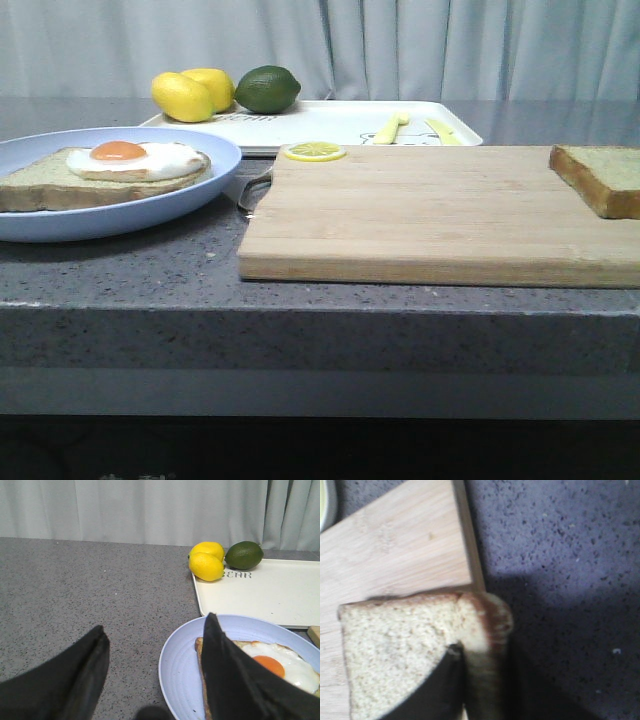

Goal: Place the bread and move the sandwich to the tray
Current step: 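Lift the bread with the right gripper and carry it over the egg toast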

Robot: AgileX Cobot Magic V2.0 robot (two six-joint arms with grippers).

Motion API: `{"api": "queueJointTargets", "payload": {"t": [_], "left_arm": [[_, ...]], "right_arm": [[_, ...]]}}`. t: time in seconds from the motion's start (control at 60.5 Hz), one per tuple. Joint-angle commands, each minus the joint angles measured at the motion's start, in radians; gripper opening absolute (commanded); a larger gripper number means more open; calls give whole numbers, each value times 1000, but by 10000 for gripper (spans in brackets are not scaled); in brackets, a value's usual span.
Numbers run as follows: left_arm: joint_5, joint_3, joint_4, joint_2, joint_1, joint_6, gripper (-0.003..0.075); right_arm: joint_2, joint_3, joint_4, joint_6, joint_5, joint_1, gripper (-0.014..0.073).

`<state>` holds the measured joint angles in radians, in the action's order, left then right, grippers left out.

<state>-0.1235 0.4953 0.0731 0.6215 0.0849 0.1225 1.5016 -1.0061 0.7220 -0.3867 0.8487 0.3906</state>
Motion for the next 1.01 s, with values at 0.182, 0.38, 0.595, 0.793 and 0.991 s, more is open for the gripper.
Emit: {"api": "queueJointTargets", "payload": {"t": [0.182, 0.38, 0.595, 0.793, 0.991], "left_arm": [[87, 39, -6, 5, 8, 4, 398], [87, 39, -6, 5, 8, 4, 398], [87, 39, -6, 5, 8, 4, 398], [87, 39, -6, 5, 8, 4, 398], [87, 39, -6, 5, 8, 4, 398]], "right_arm": [[-153, -27, 146, -18, 20, 5, -56], [-206, -27, 403, -33, 88, -65, -56], [-195, -27, 620, -40, -69, -384, -56], [-93, -66, 786, -56, -317, -731, -56], [117, -247, 842, -100, -391, -920, -56]]}}
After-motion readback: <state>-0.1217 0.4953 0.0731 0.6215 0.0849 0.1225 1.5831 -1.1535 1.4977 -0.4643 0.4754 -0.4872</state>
